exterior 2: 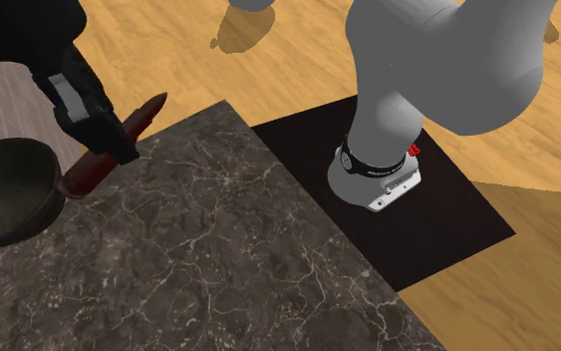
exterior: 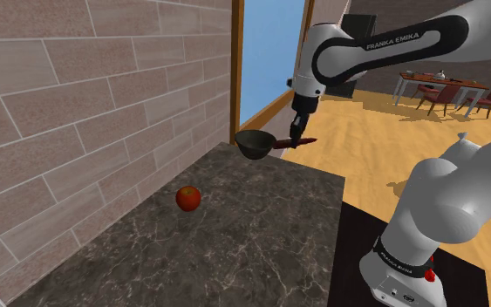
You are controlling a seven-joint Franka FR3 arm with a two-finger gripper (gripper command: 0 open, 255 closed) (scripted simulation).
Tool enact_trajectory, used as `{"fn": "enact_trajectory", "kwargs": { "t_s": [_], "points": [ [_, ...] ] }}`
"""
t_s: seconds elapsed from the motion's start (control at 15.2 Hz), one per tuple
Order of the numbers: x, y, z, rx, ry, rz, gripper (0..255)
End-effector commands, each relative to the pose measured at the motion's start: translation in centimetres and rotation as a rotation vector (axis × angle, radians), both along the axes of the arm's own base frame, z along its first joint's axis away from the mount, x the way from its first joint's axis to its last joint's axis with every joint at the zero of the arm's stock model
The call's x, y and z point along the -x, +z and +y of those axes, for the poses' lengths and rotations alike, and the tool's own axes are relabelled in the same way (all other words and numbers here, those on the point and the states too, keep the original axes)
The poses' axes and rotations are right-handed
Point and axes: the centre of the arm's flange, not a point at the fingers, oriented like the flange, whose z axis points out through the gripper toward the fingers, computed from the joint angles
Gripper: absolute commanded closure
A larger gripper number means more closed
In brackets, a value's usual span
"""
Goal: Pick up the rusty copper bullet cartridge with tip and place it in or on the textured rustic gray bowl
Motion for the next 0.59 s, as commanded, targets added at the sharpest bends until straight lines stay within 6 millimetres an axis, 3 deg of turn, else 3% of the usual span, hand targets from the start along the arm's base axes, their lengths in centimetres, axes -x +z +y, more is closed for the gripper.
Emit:
{"fn": "enact_trajectory", "kwargs": {
  "t_s": [0.0, 0.53],
  "points": [
    [-2.5, 0.0, -1.1, 0.001, 0.000, 0.000, 255],
    [-12.4, 0.4, -4.7, 0.001, 0.000, 0.000, 255]
  ]
}}
